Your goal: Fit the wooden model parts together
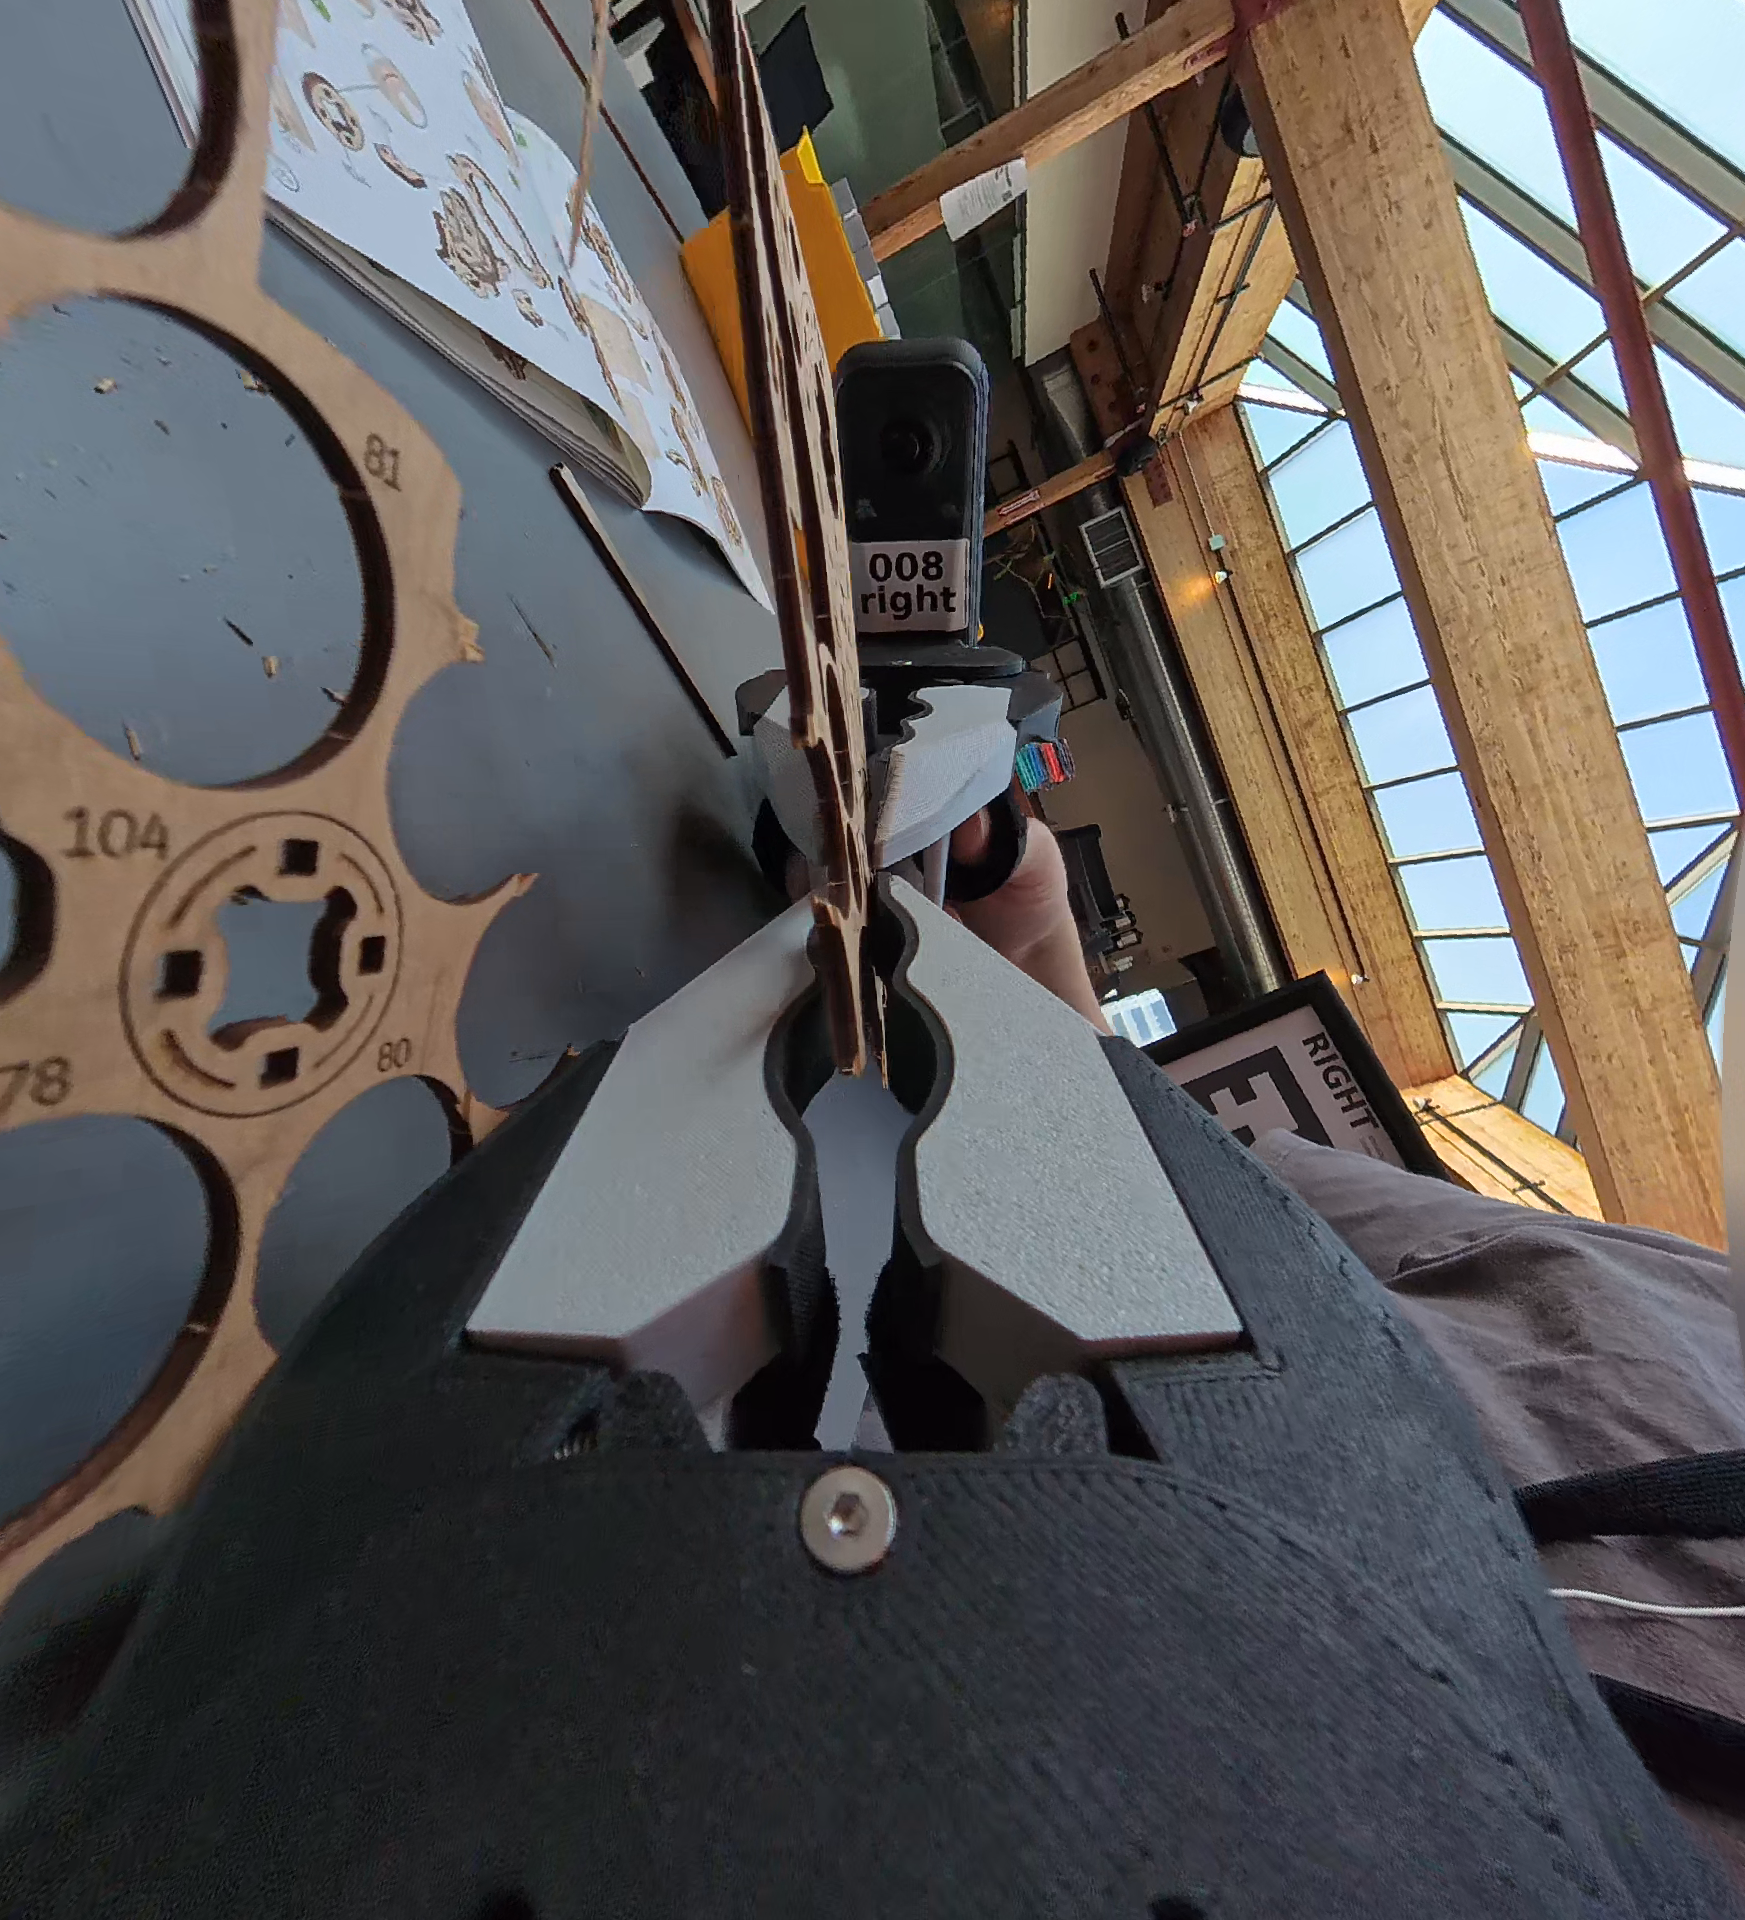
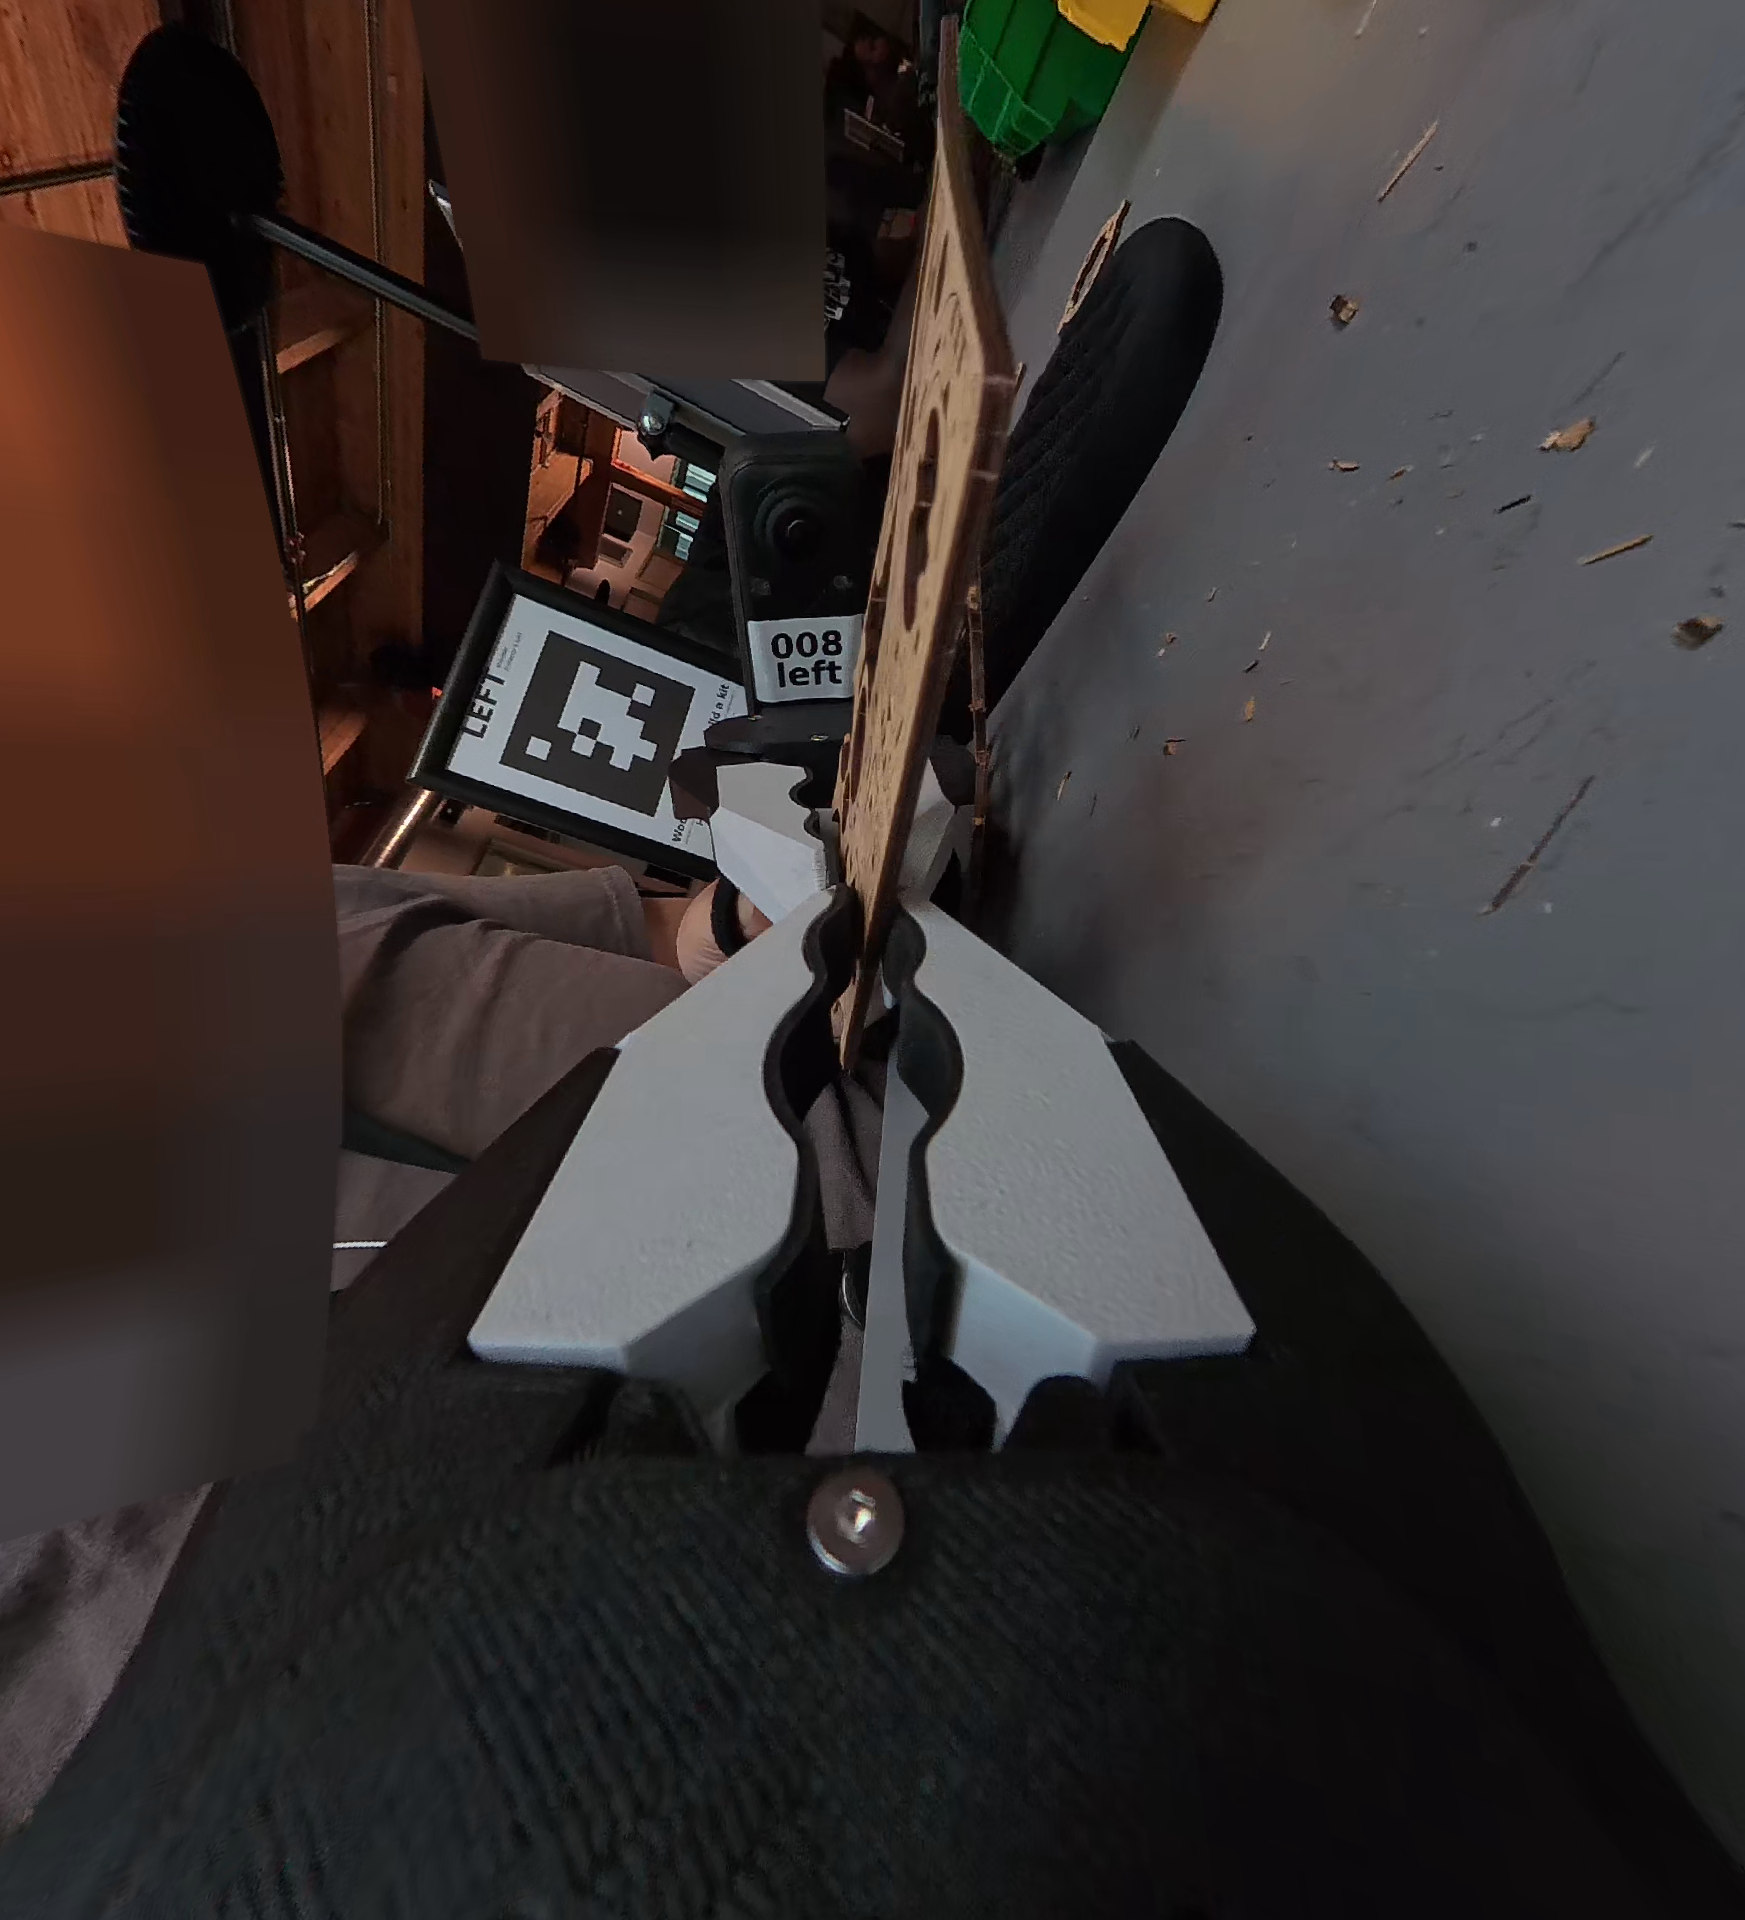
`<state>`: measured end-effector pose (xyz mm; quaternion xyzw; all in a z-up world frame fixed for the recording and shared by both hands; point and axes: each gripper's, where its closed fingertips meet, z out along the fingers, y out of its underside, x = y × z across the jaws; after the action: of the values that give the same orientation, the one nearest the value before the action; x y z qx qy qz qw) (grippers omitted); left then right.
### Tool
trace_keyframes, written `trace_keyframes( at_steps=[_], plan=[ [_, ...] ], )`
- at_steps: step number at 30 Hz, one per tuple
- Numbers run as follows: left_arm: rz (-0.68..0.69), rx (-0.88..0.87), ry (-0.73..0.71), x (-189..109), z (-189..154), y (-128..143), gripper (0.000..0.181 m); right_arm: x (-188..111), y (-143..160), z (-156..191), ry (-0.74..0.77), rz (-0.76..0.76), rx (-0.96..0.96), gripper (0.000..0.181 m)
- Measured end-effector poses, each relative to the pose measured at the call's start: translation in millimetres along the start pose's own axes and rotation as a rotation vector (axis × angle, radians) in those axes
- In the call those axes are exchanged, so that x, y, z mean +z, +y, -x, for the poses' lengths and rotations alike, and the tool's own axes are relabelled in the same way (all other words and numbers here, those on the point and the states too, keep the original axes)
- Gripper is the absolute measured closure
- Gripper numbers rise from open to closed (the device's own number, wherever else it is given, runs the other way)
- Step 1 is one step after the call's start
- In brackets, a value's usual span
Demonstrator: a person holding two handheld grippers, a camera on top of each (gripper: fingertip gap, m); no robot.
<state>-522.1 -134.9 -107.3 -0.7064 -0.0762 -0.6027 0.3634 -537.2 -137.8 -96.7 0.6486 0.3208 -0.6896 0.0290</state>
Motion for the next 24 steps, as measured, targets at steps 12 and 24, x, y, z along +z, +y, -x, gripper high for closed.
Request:
trace_keyframes(
  at_steps=[12,24],
  plan=[
    [-0.003,-0.003,0.005,-0.1,2.4,-1.5,0.18,-9.4,2.4,-2.6,0.081,0.043,-0.047,0.177],
    [0.01,0.002,-0.048,-1.5,9.0,2.4,0.18,-8.9,7.4,-10.1,0.171,0.073,-0.095,0.176]
  ],
)
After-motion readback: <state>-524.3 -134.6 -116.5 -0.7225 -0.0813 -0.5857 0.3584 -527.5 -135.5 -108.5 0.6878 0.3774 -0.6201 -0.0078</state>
